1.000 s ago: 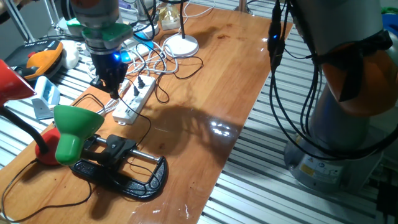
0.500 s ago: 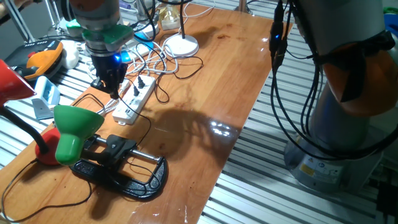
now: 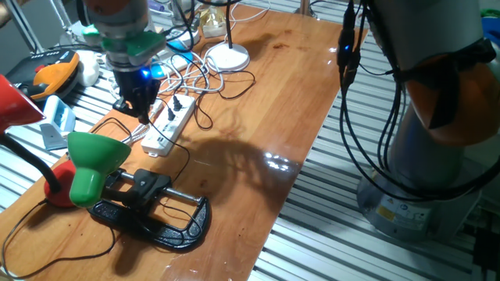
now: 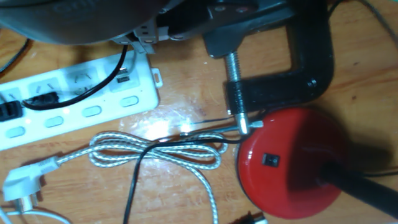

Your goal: Plug in the power cord of the desk lamp, turn on the socket, and light up the desk lamp

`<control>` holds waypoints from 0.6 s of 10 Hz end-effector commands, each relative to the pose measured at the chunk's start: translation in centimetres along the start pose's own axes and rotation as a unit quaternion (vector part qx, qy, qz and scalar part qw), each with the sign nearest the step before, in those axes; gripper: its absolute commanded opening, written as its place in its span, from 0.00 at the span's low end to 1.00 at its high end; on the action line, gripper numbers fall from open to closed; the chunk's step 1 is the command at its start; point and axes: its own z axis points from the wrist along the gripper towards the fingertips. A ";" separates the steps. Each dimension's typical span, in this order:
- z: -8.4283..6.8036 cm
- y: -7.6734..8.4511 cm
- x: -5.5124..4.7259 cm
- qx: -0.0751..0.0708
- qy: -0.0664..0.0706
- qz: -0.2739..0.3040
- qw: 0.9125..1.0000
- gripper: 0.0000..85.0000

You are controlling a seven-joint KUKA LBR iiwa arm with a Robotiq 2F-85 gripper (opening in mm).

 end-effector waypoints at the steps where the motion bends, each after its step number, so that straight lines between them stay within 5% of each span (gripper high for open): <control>1: 0.0 0.0 0.0 -0.001 -0.004 0.006 1.000 0.00; 3: 0.0 0.0 0.0 -0.019 -0.016 0.023 0.999 0.00; 4: 0.0 0.0 0.0 -0.046 -0.026 0.040 0.998 0.00; 6: 0.3 0.4 0.7 -0.038 -0.029 0.037 0.998 0.00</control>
